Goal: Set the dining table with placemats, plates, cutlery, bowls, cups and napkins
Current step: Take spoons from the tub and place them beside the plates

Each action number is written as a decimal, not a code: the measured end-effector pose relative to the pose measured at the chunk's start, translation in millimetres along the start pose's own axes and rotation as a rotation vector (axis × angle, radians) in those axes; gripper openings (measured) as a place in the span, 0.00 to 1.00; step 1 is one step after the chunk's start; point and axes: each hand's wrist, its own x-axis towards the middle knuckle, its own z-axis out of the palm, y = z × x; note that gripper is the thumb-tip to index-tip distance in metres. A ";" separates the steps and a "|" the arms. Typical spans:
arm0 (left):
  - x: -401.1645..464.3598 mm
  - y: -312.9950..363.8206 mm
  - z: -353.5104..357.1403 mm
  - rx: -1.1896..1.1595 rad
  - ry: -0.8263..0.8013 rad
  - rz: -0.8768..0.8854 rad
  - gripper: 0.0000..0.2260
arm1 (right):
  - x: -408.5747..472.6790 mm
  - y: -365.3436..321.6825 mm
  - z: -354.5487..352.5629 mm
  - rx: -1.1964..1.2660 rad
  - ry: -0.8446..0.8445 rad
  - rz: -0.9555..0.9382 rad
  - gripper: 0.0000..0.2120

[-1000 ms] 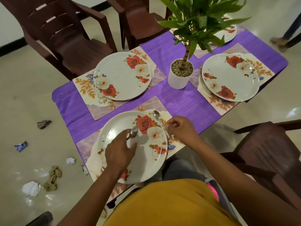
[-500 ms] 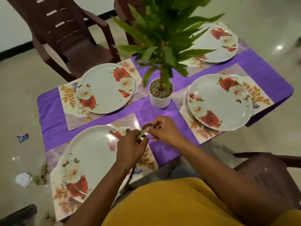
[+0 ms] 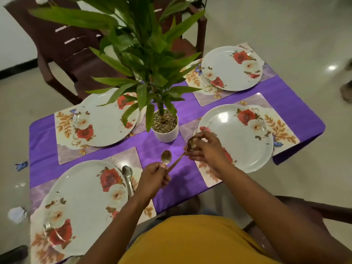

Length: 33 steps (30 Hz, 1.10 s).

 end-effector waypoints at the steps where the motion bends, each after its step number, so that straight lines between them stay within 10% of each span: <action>1: 2.8 -0.2 3.0 0.014 0.005 -0.006 0.15 | 0.6 -2.4 -6.1 0.051 0.017 0.024 0.02; 15: 30.8 25.4 65.5 0.257 -0.184 0.180 0.14 | -17.3 -2.5 -93.5 -0.186 0.198 0.034 0.33; 21: 36.5 48.5 105.7 0.360 -0.128 0.276 0.14 | -2.0 -29.4 -162.0 -0.230 0.329 0.040 0.10; 28: 60.3 102.4 189.4 0.730 0.038 0.326 0.09 | 61.6 -53.3 -264.2 -0.426 0.345 0.079 0.08; 33: 78.7 116.4 246.2 0.722 0.116 0.284 0.25 | 123.3 -62.2 -325.3 -0.586 0.316 0.083 0.10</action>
